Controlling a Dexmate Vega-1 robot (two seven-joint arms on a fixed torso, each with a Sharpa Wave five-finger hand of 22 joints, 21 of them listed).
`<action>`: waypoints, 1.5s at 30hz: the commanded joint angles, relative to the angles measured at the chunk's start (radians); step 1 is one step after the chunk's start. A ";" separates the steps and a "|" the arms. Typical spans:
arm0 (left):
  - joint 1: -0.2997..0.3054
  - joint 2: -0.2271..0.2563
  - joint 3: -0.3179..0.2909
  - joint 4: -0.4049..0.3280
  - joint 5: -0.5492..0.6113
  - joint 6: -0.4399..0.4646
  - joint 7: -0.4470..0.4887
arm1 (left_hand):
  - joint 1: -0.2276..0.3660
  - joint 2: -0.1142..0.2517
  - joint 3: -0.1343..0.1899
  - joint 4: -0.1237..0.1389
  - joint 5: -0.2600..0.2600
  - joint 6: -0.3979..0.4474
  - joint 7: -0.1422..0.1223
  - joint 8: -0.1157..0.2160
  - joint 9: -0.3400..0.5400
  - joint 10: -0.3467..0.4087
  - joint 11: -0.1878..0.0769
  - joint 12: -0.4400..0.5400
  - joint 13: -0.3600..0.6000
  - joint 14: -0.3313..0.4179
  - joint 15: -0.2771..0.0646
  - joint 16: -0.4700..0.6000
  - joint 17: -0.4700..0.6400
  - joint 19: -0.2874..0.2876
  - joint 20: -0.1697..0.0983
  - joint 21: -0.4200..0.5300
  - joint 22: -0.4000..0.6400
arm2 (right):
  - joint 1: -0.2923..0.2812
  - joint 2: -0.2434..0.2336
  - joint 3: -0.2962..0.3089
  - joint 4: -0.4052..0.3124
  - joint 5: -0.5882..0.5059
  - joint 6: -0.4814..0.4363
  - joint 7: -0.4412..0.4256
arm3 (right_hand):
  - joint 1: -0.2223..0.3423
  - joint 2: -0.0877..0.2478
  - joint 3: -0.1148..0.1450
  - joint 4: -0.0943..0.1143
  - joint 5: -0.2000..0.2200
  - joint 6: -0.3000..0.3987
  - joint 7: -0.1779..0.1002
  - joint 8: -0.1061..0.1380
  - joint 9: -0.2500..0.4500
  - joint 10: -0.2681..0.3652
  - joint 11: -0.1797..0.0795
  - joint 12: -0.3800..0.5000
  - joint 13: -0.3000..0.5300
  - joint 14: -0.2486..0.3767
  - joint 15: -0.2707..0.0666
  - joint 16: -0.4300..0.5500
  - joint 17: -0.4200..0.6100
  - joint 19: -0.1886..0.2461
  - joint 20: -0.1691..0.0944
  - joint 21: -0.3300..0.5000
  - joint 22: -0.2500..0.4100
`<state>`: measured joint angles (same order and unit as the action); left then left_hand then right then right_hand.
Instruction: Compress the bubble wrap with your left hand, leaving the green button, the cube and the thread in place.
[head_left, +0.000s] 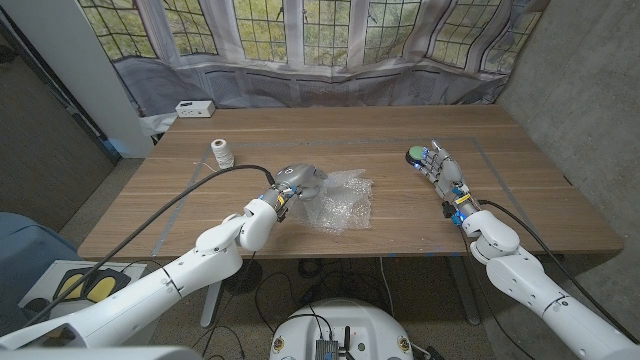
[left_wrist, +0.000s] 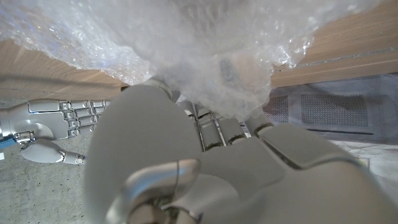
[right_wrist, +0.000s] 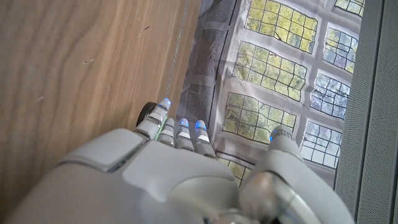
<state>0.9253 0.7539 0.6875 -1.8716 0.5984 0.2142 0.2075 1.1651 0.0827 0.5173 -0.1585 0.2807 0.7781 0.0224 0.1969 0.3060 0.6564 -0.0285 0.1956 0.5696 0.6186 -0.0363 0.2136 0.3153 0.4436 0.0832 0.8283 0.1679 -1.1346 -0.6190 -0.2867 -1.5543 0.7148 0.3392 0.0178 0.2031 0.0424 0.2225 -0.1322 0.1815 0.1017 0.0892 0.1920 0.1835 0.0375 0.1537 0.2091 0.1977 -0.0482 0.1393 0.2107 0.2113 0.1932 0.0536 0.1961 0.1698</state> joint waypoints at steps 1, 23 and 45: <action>-0.023 -0.006 0.025 0.027 0.005 0.001 -0.017 | -0.036 0.004 -0.017 0.014 -0.009 -0.020 0.013 -0.007 -0.003 -0.040 0.007 -0.009 -0.007 -0.039 0.012 -0.012 -0.003 -0.034 0.007 -0.019 0.001 | 0.005 -0.003 0.000 0.002 0.001 -0.004 0.000 | 0.007 0.007 -0.001 -0.001 0.002 0.006 -0.001 0.000 0.004 0.007 0.003 -0.001 0.001 0.004 0.002 -0.002 0.005 0.006 -0.001 0.002 0.004; -0.021 0.030 0.027 -0.013 0.026 -0.004 -0.050 | -0.370 -0.041 -0.162 0.119 -0.089 -0.312 -0.044 -0.024 -0.059 -0.308 0.039 -0.010 -0.084 -0.317 0.090 -0.028 -0.078 -0.251 0.119 -0.197 0.006 | -0.002 -0.004 0.004 0.011 0.013 -0.001 0.013 | 0.007 0.007 -0.001 -0.001 0.002 0.005 -0.003 0.000 0.004 0.008 0.003 -0.001 0.001 0.005 0.002 -0.002 0.006 0.007 -0.002 0.001 0.004; 0.015 0.068 -0.028 -0.033 -0.005 -0.102 -0.017 | -0.688 -0.139 -0.314 0.216 -0.092 -0.569 -0.072 -0.021 -0.113 -0.494 0.029 -0.003 -0.166 -0.492 0.116 -0.025 -0.112 -0.397 0.132 -0.357 0.011 | -0.014 0.000 0.002 0.009 0.013 0.003 0.009 | 0.006 0.007 -0.001 -0.001 0.001 0.003 -0.004 -0.001 0.004 0.007 0.003 -0.002 0.001 0.005 0.001 -0.003 0.006 0.006 -0.002 0.001 0.004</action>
<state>0.9079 0.8092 0.7057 -1.8959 0.6430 0.1648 0.1524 0.4875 -0.0571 0.2096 0.0553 0.1814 0.2187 -0.0515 0.1731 0.1904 0.1622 -0.0001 0.1878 0.4032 0.1265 0.0766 0.1845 0.2044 0.0555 0.2141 0.4763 0.1749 -1.1402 -0.6208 -0.2849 -1.5408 0.7299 0.3368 0.0334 0.2084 0.0478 0.2225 -0.1322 0.1815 0.1017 0.0892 0.1920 0.1835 0.0374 0.1537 0.2091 0.1976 -0.0483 0.1392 0.2107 0.2112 0.1931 0.0536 0.1961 0.1698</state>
